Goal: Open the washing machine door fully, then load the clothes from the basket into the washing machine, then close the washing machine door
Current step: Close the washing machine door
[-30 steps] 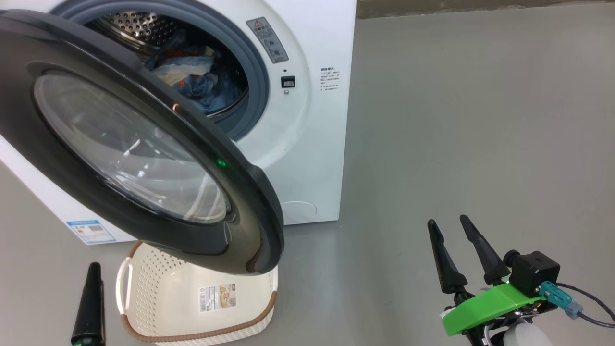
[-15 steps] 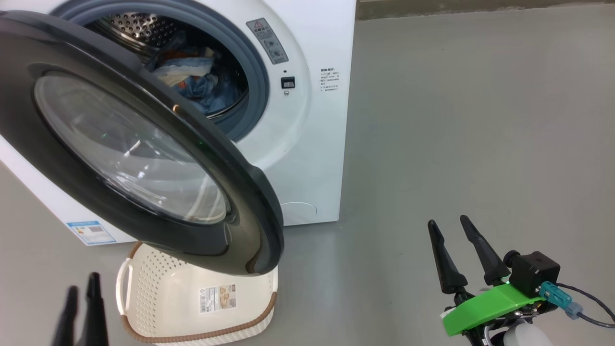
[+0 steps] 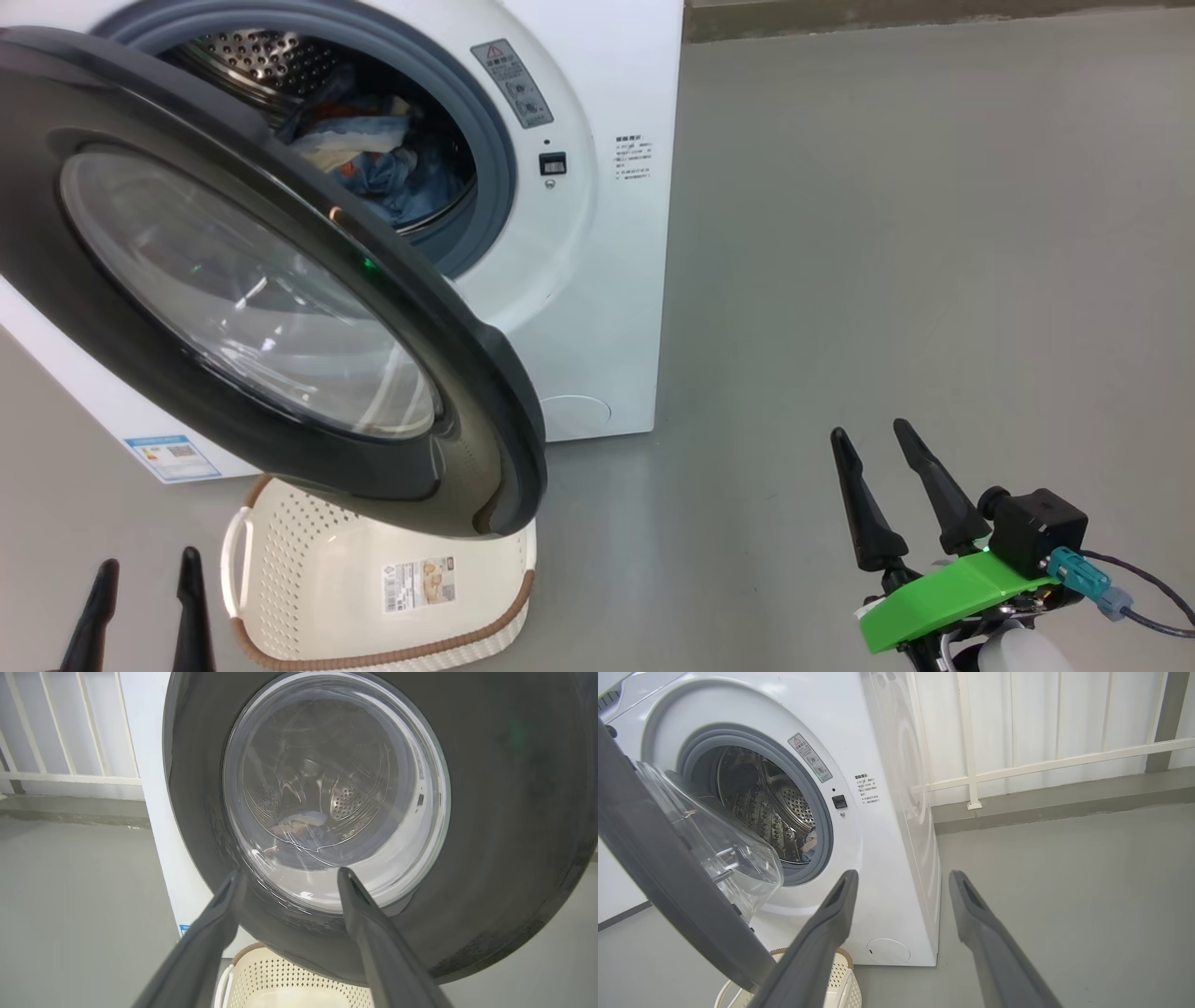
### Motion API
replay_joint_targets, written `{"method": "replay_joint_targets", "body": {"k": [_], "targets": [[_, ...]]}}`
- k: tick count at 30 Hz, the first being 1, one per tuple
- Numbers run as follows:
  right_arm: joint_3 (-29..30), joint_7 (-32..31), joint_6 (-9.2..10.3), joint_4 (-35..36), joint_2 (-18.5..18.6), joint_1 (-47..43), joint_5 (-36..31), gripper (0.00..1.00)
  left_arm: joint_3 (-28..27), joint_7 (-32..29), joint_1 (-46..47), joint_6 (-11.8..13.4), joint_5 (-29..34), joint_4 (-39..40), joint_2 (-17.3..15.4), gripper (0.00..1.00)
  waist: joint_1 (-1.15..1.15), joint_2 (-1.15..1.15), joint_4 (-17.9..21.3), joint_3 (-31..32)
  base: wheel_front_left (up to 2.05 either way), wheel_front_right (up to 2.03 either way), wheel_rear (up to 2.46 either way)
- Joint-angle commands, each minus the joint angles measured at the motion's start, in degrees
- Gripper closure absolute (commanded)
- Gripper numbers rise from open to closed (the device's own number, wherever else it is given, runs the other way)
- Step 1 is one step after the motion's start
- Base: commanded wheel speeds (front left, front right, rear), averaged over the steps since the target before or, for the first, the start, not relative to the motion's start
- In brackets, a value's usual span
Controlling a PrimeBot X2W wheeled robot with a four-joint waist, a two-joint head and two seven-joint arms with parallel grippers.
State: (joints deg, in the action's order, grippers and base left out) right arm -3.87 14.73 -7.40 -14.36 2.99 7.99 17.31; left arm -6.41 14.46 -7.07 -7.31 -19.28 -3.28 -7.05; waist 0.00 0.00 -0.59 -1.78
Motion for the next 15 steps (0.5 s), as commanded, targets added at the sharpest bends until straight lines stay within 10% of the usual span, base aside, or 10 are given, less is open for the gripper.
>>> {"method": "replay_joint_targets", "body": {"k": [1,15], "targets": [[-1.54,0.27,-0.09,1.31,-0.12,0.13,-0.38,0.00,-2.44,0.53,0.55,-0.11,3.23,1.38,-0.63,0.00,0.00,0.00,0.04,0.05,0.00,0.00,0.00],[-1.77,0.27,-0.09,1.14,-0.12,0.09,-0.57,0.00,-5.09,0.53,-0.51,0.50,12.72,0.80,2.76,0.00,0.00,0.00,0.19,-0.09,0.00,0.00,0.00]]}}
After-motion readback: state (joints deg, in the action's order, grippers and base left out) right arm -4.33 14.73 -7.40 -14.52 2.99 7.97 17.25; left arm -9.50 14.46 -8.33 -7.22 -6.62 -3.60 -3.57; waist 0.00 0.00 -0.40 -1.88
